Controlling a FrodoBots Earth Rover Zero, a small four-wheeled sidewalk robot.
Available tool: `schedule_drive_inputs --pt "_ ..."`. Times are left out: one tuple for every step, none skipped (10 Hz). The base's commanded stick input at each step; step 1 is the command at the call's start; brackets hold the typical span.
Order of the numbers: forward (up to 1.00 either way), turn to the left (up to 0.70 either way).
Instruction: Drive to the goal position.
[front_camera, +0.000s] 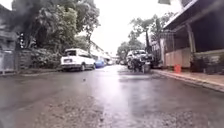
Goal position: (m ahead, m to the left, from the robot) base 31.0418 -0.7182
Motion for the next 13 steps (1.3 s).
schedule_drive_inputs --pt "1.00 -0.09" --pt "1.00 -0.18" --pt "1.00 -0.05" --pt "1.00 -0.22" --pt "1.00 0.00" --pt "1.00 0.00" --pt "1.00 0.06" --pt "1.00 0.24" --pt "1.00 0.07" --pt "1.00 0.00" --pt "1.00 0.00" --pt "1.00 0.00" --pt "1.00 0.22"
